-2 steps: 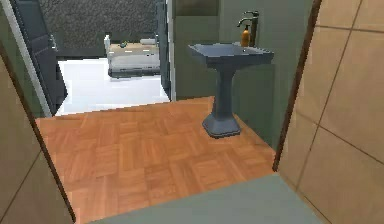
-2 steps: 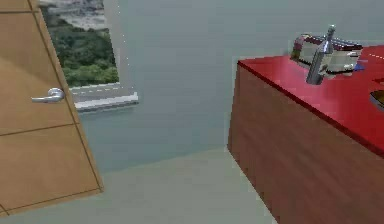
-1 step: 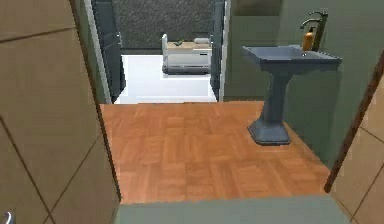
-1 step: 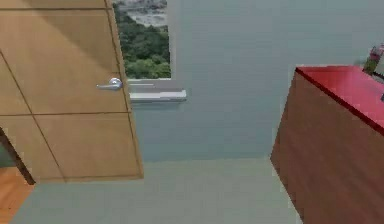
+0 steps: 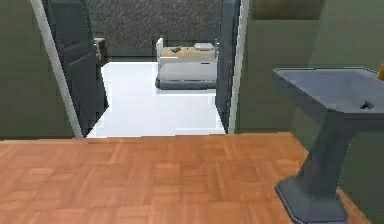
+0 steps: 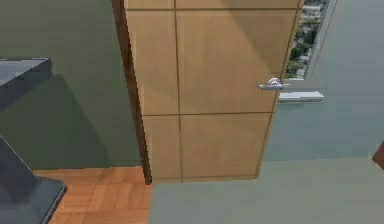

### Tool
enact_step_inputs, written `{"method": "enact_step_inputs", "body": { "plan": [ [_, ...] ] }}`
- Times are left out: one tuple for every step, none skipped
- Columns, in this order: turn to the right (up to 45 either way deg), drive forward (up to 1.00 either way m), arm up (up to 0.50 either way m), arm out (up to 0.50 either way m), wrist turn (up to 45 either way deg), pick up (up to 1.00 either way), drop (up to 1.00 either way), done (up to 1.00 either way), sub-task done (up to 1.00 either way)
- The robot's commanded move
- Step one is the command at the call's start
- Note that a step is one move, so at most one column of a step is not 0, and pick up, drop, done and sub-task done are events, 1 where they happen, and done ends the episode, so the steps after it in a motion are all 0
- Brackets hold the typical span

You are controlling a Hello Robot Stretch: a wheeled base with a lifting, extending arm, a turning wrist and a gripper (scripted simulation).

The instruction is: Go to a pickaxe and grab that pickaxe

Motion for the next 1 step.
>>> {"method": "enact_step_inputs", "body": {
  "plan": [
    [-3.0, 0.00, 0.00, 0.00, 0.0, 0.00, 0.00, 0.00, 0.00]
  ]
}}
